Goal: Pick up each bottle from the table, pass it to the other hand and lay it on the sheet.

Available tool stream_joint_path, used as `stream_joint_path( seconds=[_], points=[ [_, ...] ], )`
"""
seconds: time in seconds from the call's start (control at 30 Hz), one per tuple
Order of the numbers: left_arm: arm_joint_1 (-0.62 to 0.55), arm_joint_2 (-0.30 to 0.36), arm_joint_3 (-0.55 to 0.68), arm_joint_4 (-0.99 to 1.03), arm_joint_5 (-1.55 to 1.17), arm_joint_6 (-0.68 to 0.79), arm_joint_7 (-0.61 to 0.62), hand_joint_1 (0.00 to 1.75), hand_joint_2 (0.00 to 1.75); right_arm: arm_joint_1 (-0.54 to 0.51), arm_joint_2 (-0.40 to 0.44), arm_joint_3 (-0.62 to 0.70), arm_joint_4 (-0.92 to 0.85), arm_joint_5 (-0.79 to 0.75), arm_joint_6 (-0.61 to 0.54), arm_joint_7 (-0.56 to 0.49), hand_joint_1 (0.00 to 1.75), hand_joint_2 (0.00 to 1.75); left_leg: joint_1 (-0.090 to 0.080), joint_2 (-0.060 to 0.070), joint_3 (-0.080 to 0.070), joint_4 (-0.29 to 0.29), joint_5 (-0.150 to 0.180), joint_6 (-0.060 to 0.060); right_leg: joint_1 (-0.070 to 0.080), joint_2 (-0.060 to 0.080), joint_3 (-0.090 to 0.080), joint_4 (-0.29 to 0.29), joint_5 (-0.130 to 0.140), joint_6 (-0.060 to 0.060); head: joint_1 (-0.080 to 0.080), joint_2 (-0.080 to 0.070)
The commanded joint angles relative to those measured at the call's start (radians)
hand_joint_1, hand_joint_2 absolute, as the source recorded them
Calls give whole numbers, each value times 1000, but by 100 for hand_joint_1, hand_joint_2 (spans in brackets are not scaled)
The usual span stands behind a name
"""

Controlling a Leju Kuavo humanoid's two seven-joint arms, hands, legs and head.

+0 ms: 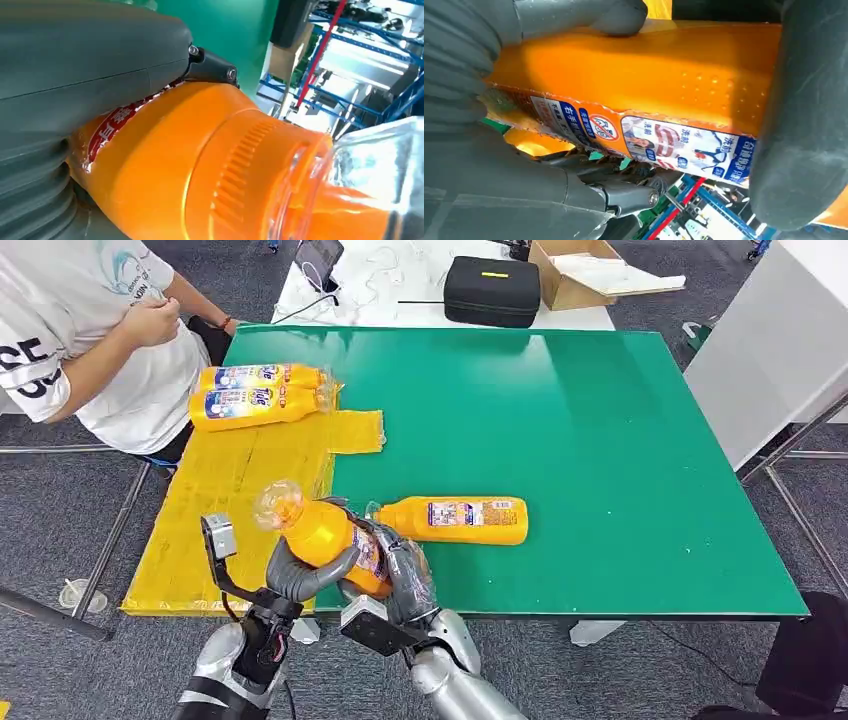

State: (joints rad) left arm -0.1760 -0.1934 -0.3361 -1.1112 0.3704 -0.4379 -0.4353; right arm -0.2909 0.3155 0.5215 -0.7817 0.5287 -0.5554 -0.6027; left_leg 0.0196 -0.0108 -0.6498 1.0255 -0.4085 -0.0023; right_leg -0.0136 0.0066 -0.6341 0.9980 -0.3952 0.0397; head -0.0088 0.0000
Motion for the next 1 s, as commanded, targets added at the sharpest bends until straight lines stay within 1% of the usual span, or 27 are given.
stream_joint_path(
  seconds=[0.03,0.07,0.1,0.13,0.17,0.23,0.3,0.33,0.37,0.4,0.43,0.47,0.57,0.6,0.63,0.67,0.73,0.77,0.8,0.83,0.87,0.9,0.93,0.97,1.0],
  points=[
    [-31,20,-45,-8,-18,64,-9,175,175,-44,-27,-47,0,-21,-2,27,0,0,-1,0,3,0,-1,1,0,-1,3,0,-1,-1,0,0],
    [-38,22,-34,-5,-19,66,-10,175,175,-44,-31,-49,-5,-23,3,28,0,0,0,-1,2,0,0,1,0,-2,2,0,-1,-1,0,0],
    [-48,13,-1,-1,-13,95,-10,175,175,-42,-33,-60,-17,-26,-10,33,0,0,-1,0,4,0,-1,1,0,-2,4,0,-2,-1,0,0],
    [-59,4,37,2,-42,156,-28,175,175,-37,-37,-70,-42,-36,-6,34,0,0,0,0,2,0,-1,1,0,-1,3,0,-1,-1,0,0],
    [-68,6,46,3,-46,156,-23,175,175,-36,-41,-71,-53,-36,-1,37,0,0,0,-1,1,0,0,1,0,-1,1,0,0,-1,0,0],
    [-92,-3,107,7,-103,262,-63,175,175,-24,-51,-82,-105,-37,-10,45,0,0,0,0,3,0,-1,1,1,-2,4,0,-1,-1,0,0],
    [-123,1,155,23,-138,311,-80,175,175,-18,-62,-86,-157,-36,-5,60,0,0,0,-1,1,1,0,1,1,-2,2,0,0,-1,0,0],
    [-143,-4,194,37,-182,382,-120,175,175,-8,-69,-88,-194,-42,1,62,0,0,0,-1,0,0,0,1,1,-2,1,0,0,-1,0,0],
    [-155,1,207,45,-181,380,-118,175,175,-5,-73,-89,-213,-42,5,66,0,0,0,-1,5,1,-1,1,1,-3,6,0,-2,-3,0,0],
    [-159,0,214,51,-186,376,-118,175,175,-2,-75,-89,-224,-40,9,74,0,0,0,-1,1,0,0,1,1,-2,2,0,0,-1,0,0],
    [-159,0,214,51,-186,376,-118,175,175,-2,-75,-89,-224,-40,9,74,0,0,0,0,3,0,-1,1,1,-2,4,0,-1,-2,0,0],
    [-157,-3,215,51,-188,375,-119,175,175,0,-75,-88,-225,-39,10,76,0,0,0,0,1,0,0,0,0,-1,1,0,0,-1,0,0],
    [-151,-9,217,50,-194,373,-120,175,175,1,-74,-86,-223,-37,10,79,0,0,0,-1,5,-1,-1,1,1,-3,5,-1,-1,-1,0,0],
    [-159,-12,237,56,-210,409,-136,175,175,1,-73,-88,-231,-49,9,66,0,0,0,-1,7,-1,-2,2,1,-3,8,-1,-2,-2,0,0],
    [-174,-12,263,68,-215,437,-145,175,175,3,-76,-89,-251,-63,16,59,0,0,0,0,3,0,0,1,0,-1,4,-1,-1,-1,0,0],
    [-198,-5,287,80,-235,468,-173,175,175,11,-81,-87,-288,-77,27,55,0,0,0,1,5,0,-1,2,0,-1,5,-1,-1,-1,0,0],
    [-235,3,324,100,-253,501,-188,175,175,26,-85,-85,-342,-100,47,55,0,0,0,0,2,0,0,1,1,-2,2,0,0,-1,0,0],
    [-257,10,336,109,-294,543,-212,175,175,35,-88,-79,-372,-112,58,50,0,0,0,-1,0,0,1,0,0,-2,1,0,0,-1,0,0],
    [-268,15,341,112,-302,551,-215,175,175,38,-87,-77,-382,-116,59,46,0,0,0,-1,5,1,-1,1,1,-4,6,1,-2,-3,0,0],
    [-292,34,322,137,-436,661,-259,175,175,47,-85,-75,-421,-145,48,4,0,0,0,-1,1,1,0,0,1,-3,2,1,0,-2,0,0],
    [-312,44,321,160,-499,707,-263,175,175,53,-84,-72,-453,-163,39,-11,0,0,0,-1,3,0,0,1,1,-3,4,1,-1,-2,0,0],
    [-343,78,272,218,-676,824,-263,175,175,54,-87,-59,-495,-189,39,-29,0,0,0,-1,2,1,0,0,1,-3,2,1,-1,-2,0,0],
    [-371,93,262,280,-759,874,-263,175,175,52,-89,-49,-522,-201,33,-39,0,0,0,0,1,0,0,0,1,-2,1,1,0,-1,0,0],
    [-382,92,266,303,-767,880,-263,175,175,49,-89,-42,-538,-204,32,-33,0,0,0,-1,0,0,1,0,0,-2,0,0,0,-1,0,0],
    [-395,117,219,349,-862,920,-246,175,175,44,-92,-37,-541,-205,34,-32,0,0,0,-1,2,0,0,1,1,-2,3,1,-1,-2,0,0]
  ],
)
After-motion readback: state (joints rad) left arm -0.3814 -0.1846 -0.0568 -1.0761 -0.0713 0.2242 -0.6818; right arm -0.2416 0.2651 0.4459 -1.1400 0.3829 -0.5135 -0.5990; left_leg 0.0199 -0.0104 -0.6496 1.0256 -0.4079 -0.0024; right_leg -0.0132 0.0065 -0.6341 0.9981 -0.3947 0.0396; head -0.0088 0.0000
